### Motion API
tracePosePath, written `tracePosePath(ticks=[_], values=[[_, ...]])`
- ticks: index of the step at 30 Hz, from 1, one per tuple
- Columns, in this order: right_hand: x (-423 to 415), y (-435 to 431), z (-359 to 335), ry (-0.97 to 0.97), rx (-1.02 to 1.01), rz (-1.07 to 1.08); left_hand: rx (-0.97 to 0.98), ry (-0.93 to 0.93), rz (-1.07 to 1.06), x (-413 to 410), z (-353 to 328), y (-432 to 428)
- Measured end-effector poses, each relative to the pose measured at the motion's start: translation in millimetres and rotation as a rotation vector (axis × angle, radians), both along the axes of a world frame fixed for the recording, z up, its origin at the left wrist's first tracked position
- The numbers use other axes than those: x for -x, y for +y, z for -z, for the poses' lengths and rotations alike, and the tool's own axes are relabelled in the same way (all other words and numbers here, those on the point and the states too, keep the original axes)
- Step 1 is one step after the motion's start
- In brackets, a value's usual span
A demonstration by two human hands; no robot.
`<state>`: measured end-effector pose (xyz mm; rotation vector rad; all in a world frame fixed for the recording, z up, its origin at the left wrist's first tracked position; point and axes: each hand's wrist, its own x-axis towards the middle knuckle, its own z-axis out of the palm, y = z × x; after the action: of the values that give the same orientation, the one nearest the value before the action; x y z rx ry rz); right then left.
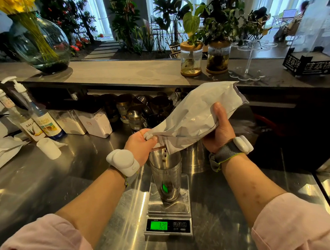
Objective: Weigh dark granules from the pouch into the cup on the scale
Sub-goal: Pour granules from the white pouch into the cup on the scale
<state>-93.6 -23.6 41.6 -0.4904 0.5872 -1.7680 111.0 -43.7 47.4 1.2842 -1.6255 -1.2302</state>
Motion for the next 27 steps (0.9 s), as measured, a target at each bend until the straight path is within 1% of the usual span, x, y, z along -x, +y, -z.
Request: tracePosePath(ticks=[8,12,16,27], values=[[-1.3,1.5,-0.8,-0.002,0.028,-0.013,-0.017,0.031,0.008,1.5,-3.0,1.9],[-0.6,1.2,-1.0,-0.001,0.034,-0.017,0.018,-0.012,0.009,0.1,-2.5,1.3],[-0.1,0.5,-1.5,0.001,0.019,-0.023,0.004,-0.046,0.021,-1.0,-2.0,0.6],[-1.2,0.6,-1.6,0.0,-0.026,-0.01,-0.007,-0.062,0.022,-3.5,1.6,-3.4]])
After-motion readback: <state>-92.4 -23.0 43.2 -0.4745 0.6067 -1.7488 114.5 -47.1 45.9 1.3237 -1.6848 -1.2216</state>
